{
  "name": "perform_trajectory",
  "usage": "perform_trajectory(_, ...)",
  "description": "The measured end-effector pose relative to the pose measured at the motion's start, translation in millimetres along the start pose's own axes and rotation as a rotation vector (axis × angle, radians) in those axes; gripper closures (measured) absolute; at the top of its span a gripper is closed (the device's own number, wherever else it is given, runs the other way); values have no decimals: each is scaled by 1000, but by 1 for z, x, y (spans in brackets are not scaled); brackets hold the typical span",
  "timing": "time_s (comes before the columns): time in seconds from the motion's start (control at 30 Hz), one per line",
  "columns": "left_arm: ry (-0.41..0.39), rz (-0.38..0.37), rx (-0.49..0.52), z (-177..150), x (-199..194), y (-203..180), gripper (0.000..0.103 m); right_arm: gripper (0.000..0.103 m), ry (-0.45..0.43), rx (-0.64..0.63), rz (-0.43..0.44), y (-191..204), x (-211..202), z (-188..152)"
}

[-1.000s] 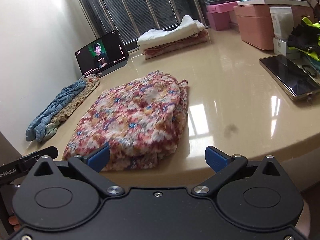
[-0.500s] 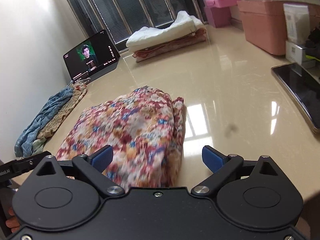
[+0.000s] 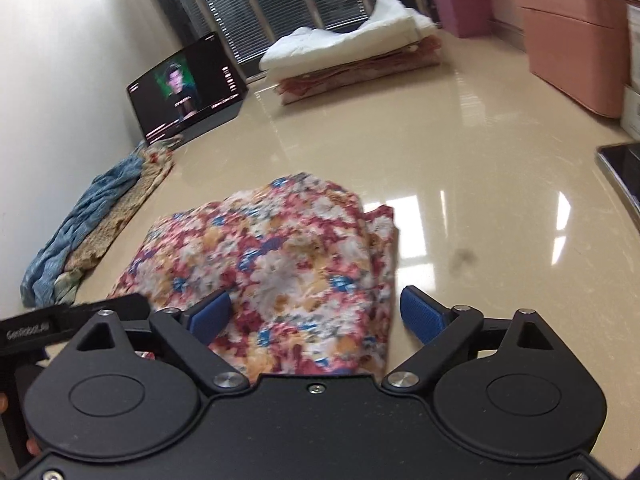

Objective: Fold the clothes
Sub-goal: 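Grasp the folded dress bundle with both tools, then carry the dress bundle with both tools toward the white clothes stack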

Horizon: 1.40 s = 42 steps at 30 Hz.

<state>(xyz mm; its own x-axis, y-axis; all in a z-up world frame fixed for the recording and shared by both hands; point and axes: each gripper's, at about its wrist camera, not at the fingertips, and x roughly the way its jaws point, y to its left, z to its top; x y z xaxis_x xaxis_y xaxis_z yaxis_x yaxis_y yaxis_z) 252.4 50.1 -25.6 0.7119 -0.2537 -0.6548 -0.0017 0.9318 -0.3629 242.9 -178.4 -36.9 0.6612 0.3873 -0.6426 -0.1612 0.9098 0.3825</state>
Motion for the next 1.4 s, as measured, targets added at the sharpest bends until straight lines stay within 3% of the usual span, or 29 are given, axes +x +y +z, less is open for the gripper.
perform_trajectory(0.1,8,-24,-21,1,-1,1,20,39,-5,16,71,-2,-1,-4)
perform_trajectory(0.17,16,-36,-33,1,-2,1,30,59,6,73,124,-7,0,-6)
perform_trajectory(0.2,20,-39,-37,1,-2,0,33,63,12,106,148,-11,1,-7)
perform_trajectory(0.27,40,-70,-71,1,-1,2,53,72,15,158,176,-16,2,-8)
perform_trajectory(0.43,53,-114,-122,2,-2,6,71,89,-13,202,206,-15,-1,-11)
perform_trajectory(0.63,34,-124,-117,3,-9,3,81,94,-40,164,203,-4,-6,-9)
perform_trajectory(1.0,-18,-149,-91,14,-28,-4,82,94,-76,143,225,5,-21,1)
perform_trajectory(1.4,-110,-158,-27,44,-46,-25,82,94,-154,92,247,20,-35,34)
